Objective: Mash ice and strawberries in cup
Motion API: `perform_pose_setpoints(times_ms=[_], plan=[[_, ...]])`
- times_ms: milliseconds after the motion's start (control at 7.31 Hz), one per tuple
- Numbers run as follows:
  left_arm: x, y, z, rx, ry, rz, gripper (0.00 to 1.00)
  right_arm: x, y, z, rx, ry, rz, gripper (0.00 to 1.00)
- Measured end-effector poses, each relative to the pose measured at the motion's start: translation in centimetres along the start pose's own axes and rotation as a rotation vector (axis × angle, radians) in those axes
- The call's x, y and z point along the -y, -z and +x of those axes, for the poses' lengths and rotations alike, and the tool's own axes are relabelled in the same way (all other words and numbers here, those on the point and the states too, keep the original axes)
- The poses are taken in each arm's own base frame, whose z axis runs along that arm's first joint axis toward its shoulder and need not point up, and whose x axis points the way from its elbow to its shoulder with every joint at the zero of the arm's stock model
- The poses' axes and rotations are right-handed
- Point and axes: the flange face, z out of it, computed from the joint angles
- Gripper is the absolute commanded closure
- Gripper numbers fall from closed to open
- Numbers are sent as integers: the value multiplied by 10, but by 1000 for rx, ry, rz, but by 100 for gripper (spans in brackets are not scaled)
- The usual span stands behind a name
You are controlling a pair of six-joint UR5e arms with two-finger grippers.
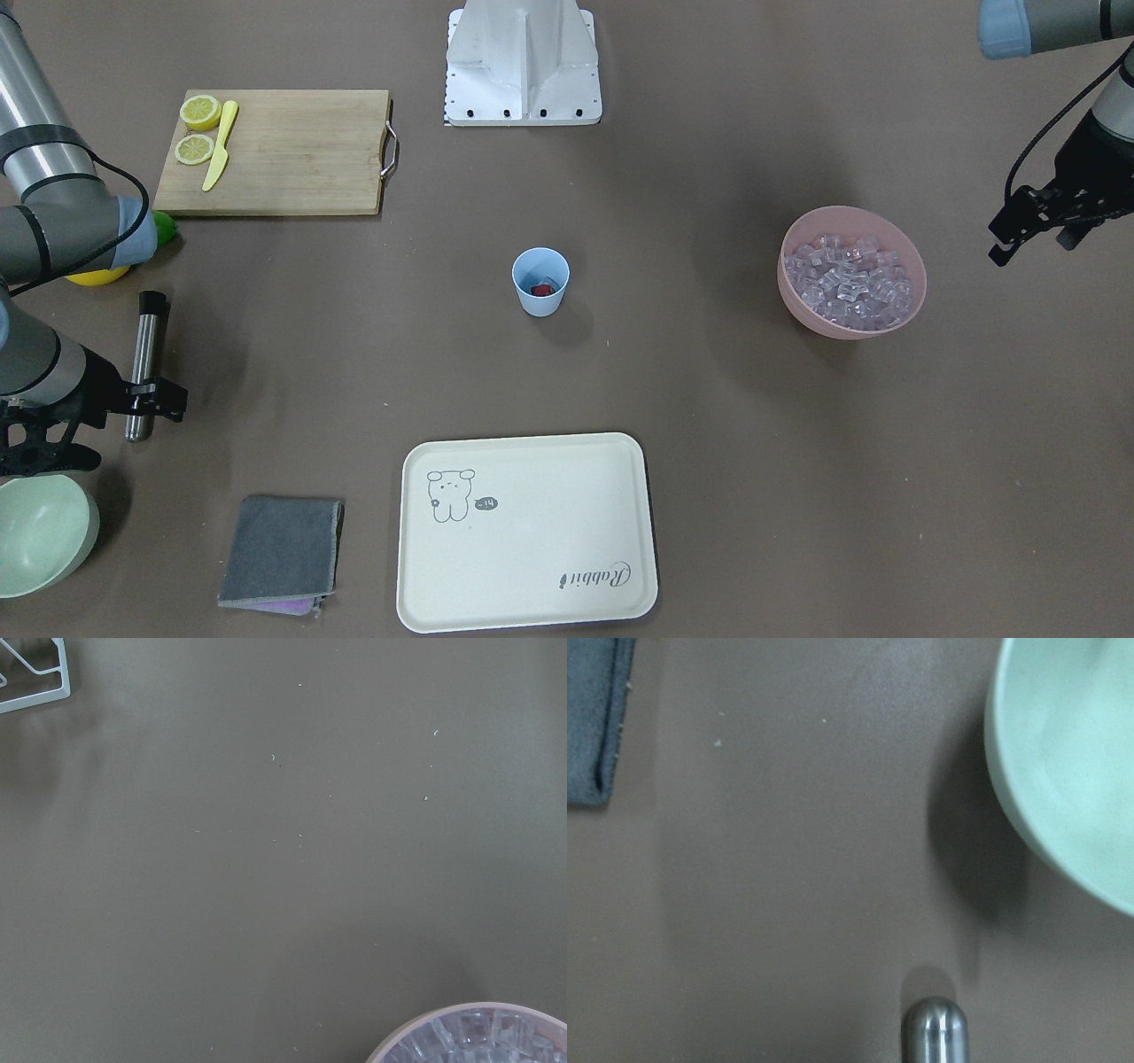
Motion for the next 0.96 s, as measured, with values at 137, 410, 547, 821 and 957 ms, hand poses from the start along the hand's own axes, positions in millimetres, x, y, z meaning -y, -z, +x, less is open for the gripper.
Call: perform_pose_setpoints(times_ms=[137,410,547,821,957], plan=[[0,-1,-1,-1,-18,-9,2,6,18,2,29,-4,14,0],[4,-4,-17,-16,-105,-72,2,14,60,7,76,-11,55,0],[14,-4,-38,-15,-145,-92,2,18,81,20,101,-19,74,0],[38,-2,-104,-16,-215,-111,2,19,110,69,109,13,109,0],[47,-1,-142,-18,-251,-118,2,10,112,105,98,40,113,0]])
